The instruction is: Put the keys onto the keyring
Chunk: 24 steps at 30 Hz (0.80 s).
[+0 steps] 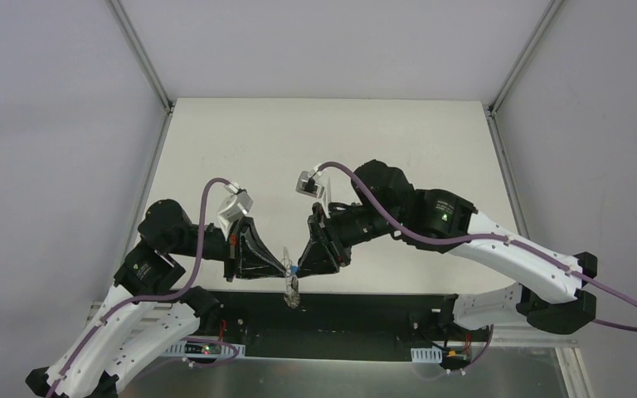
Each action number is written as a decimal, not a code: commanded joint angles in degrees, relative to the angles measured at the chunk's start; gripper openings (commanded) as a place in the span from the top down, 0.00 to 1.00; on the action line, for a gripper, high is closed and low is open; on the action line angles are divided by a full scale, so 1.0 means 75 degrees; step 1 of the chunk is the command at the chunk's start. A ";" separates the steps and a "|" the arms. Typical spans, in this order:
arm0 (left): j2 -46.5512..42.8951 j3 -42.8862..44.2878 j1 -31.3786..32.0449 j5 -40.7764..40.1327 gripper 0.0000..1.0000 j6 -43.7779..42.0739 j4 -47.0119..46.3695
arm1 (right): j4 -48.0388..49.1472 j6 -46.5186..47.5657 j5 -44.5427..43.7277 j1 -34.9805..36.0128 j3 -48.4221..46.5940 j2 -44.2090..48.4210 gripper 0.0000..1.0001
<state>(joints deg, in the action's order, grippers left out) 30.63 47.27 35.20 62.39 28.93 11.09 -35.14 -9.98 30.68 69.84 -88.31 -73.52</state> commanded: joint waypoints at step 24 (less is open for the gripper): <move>-0.1507 0.0376 -0.0006 -0.2032 1.00 0.0052 -0.1921 | 0.2156 0.0764 -0.3485 0.1621 0.0667 0.1081 0.62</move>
<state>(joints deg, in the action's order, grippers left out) 21.10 49.74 35.20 50.89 28.99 3.51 -24.64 -2.83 10.13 80.77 -81.36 -66.06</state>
